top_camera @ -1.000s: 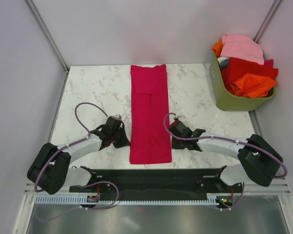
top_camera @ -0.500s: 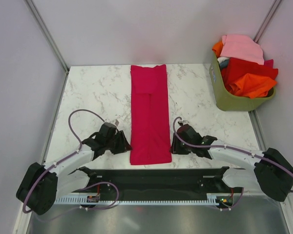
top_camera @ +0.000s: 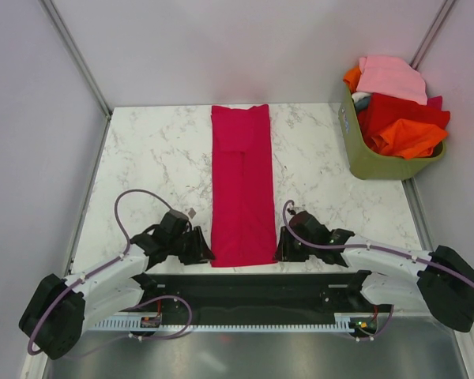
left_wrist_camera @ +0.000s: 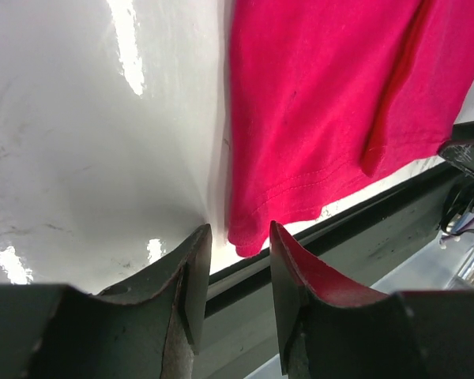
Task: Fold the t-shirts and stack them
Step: Fold the tshirt
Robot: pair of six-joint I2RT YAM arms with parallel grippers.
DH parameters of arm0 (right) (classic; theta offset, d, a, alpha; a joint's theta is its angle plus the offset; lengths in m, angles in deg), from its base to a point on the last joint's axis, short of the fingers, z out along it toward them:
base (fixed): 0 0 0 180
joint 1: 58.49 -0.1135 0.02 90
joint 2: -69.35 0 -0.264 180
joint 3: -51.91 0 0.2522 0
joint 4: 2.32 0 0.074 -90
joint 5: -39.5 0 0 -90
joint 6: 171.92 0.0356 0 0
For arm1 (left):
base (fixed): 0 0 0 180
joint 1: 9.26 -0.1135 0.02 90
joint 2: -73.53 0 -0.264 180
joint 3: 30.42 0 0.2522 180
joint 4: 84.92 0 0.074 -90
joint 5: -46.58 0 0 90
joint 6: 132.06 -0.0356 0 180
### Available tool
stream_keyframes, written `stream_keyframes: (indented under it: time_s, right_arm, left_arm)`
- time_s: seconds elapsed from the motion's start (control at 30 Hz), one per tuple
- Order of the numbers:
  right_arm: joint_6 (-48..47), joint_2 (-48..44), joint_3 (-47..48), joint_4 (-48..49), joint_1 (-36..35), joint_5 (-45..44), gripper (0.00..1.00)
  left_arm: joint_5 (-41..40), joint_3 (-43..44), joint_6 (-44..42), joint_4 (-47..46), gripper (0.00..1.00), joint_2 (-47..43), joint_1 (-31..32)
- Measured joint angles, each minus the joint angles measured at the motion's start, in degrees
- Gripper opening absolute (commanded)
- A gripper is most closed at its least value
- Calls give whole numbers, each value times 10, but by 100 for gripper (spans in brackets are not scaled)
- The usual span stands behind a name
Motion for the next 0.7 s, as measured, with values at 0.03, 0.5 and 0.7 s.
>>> stream_keyframes:
  time_s: [0.03,0.5,0.7]
  right_arm:
    - [0,0,-2,6,0,3,39]
    - [13,-12,-35,41,0,20,0]
    - [12,-15,-36,42,0,22,0]
  left_arm:
    - [2,-2,2,0,43,-1,1]
    - [19,-18,23,-9,25,-4,16]
    - [32,-24,32,-35,8,17,16]
